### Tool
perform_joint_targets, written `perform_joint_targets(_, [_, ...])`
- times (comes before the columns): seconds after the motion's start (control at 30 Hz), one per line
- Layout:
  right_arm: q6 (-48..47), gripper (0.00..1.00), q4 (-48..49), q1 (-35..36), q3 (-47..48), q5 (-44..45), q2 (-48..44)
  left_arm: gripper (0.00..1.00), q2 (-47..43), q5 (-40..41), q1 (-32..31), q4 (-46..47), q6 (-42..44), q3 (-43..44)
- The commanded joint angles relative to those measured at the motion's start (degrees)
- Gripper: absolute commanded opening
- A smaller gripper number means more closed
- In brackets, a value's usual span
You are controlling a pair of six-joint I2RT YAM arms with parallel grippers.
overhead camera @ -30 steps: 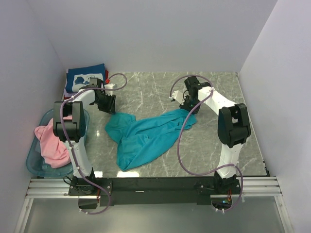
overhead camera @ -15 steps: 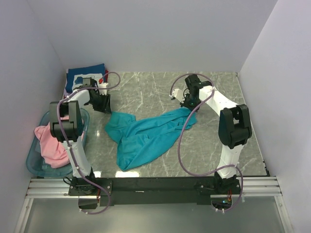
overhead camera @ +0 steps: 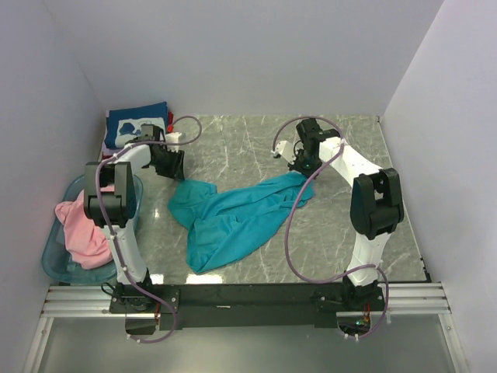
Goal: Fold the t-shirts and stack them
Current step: Flatten the tshirt out
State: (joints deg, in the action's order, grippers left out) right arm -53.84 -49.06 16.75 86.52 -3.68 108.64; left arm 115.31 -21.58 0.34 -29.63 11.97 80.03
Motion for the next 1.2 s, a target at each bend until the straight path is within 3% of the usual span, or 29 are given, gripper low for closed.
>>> perform_joint_targets(0.0, [0.93,0.00,-1.39,0.30,2.25,-0.01,-3.61,0.45,1.24,2.42,-2.53,-0.26,0.60,-2.51])
perform_joint_targets(0.17, [1.63,0.00,-2.00,-0.05,2.77,0.25,-4.40,0.32,0.01,3.91,-5.52,0.36,1.83,-5.41])
perform_joint_targets(0.3, [2.16,0.00,-2.97,-0.49,3.39,0.52,-5.28,0.08,-1.92,4.44,-5.70,0.19,2.01,-4.98])
perform_joint_targets(0.37, [2.51,0.00,-3.59,-0.67,3.83,0.69,-6.50,0.01,-3.85,4.62,-4.83,-0.87,1.75,-2.96])
perform_joint_targets(0.5, [2.87,0.00,-3.85,-1.63,4.53,1.22,-9.32,0.01,-6.58,2.34,-1.14,-4.82,1.74,6.95])
perform_joint_targets(0.67, [2.87,0.00,-4.90,-1.81,4.45,1.84,-11.96,0.01,-8.17,0.41,-0.51,-8.69,3.06,12.78])
perform_joint_targets(1.03, [3.66,0.00,-6.49,-1.72,-2.49,2.54,-15.12,0.01,-8.78,-4.34,-0.95,-7.82,4.64,6.37])
perform_joint_targets(1.17, [5.15,0.00,-5.79,-1.46,-4.69,2.28,-13.81,0.01,-5.02,-3.91,-3.06,-8.52,5.61,7.51])
